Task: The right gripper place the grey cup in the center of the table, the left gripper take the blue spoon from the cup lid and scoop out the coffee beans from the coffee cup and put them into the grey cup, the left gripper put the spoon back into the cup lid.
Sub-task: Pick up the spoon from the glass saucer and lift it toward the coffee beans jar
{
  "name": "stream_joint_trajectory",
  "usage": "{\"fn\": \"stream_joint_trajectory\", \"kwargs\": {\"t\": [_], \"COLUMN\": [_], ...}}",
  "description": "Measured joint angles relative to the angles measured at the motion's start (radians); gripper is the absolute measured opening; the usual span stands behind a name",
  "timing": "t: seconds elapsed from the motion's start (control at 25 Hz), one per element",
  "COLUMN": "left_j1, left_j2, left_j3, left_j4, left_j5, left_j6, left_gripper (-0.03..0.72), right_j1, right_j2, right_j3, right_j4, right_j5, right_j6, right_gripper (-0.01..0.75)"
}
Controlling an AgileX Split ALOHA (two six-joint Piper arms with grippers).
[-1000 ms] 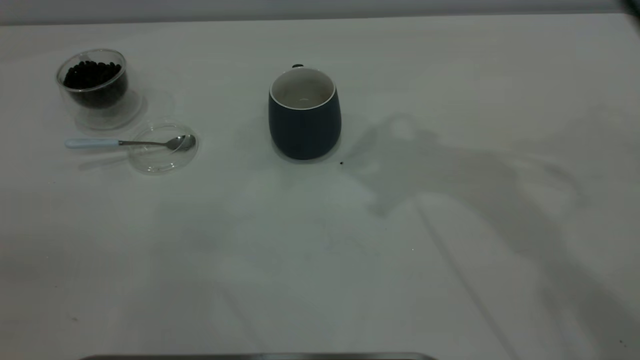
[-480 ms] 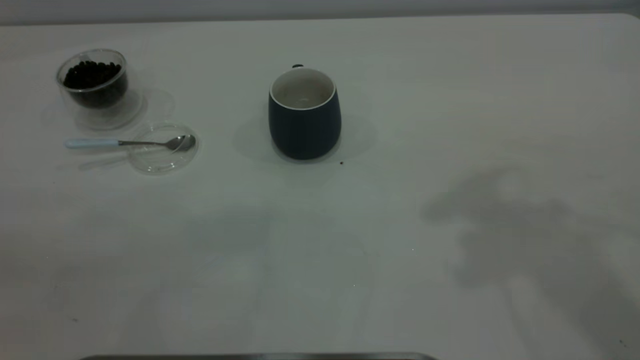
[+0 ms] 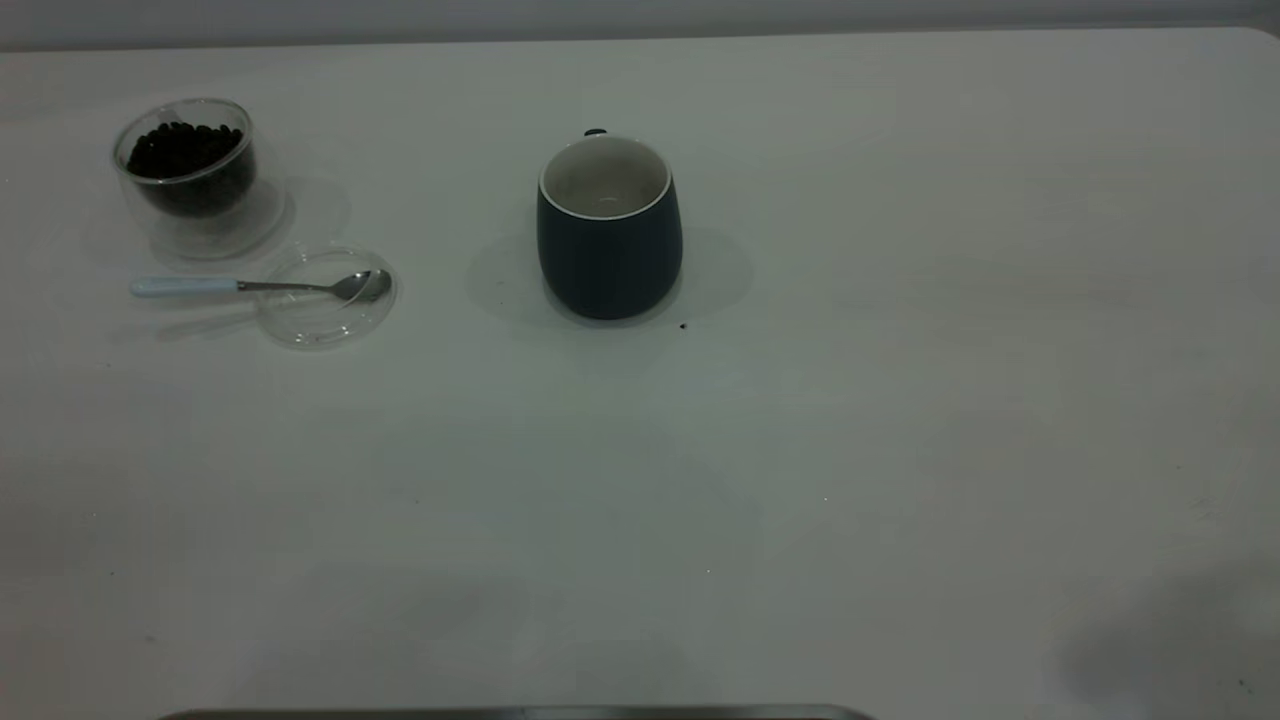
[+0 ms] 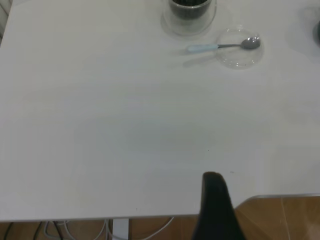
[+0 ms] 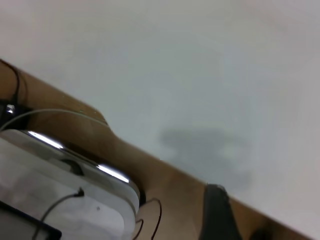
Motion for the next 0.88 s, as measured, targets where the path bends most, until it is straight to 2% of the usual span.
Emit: {"fn": "stream_joint_trajectory", "kwargs": {"t": [0.24, 0.32, 0.56, 0.88], "left_j1": [0.000, 0.000, 0.000, 0.000], "left_j2": [0.000, 0.000, 0.000, 0.000], "left_j3": [0.000, 0.000, 0.000, 0.000], "left_j4": [0.000, 0.001, 0.001, 0.001], "left_j5": [0.000, 0.000, 0.000, 0.000], "left_j6": [0.000, 0.000, 0.000, 0.000], "left_gripper": [0.589, 0.589, 0.589, 0.589], "right_j1": [-0.002, -0.016, -0.146, -0.291], "right_j2": [-0.214, -0.311, -0.584, -0.815], "right_j3": [0.190, 0.258, 0.414, 0.430], "right_j4": [-0.024, -0.024, -0.005, -0.003], "right_j5": [-0.001, -0.033, -0.117, -0.115], "right_j6": [0.017, 0.017, 0.017, 0.017], "right_gripper": [0.462, 0.462, 0.462, 0.462]}}
